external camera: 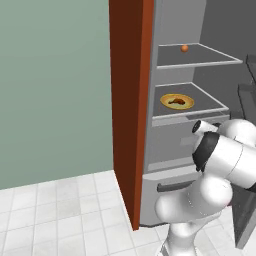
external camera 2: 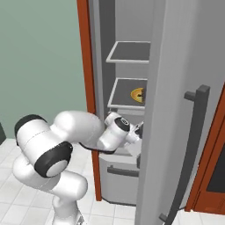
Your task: Retrieve the chicken drumstick from the fridge and place it on the saucepan with marinade on the stove.
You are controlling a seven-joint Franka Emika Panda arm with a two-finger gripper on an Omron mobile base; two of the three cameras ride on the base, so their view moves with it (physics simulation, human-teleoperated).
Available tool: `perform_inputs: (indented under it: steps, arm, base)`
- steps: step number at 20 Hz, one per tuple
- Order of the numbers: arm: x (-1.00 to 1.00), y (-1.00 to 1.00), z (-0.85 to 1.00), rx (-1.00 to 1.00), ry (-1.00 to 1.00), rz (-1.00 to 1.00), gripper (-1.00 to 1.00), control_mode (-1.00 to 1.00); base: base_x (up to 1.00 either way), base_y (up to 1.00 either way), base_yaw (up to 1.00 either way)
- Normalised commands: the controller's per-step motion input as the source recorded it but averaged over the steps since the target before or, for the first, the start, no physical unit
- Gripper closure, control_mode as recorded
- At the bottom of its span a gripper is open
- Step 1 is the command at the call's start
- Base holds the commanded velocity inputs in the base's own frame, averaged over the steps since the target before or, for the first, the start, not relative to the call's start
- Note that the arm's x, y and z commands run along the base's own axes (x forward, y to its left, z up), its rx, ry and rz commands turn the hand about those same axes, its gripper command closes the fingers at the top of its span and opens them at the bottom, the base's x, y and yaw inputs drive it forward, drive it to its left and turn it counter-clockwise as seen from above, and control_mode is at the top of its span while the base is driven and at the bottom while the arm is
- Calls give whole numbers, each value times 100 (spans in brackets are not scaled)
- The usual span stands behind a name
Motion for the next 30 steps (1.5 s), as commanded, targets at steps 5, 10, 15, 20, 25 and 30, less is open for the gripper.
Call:
perform_inputs:
  steps: [5, 10, 15, 20, 25, 30]
  arm:
    - [-31, -98, -25, 12, -1, -1, -100, -100]
    - [-43, -100, -1, 10, -11, 1, -100, -100]
    - [2, -96, 0, 6, -5, 16, -100, -100]
    - [0, -18, 0, 0, -2, 23, -100, -100]
    - [0, 0, 0, 0, -15, 27, -100, -100]
    - [-6, 36, 11, 0, -7, 23, -100, -100]
  base:
    - [0, 0, 0]
    - [0, 0, 0]
    - [0, 0, 0]
    - [0, 0, 0]
    - [0, 0, 0]
    - [0, 0, 0]
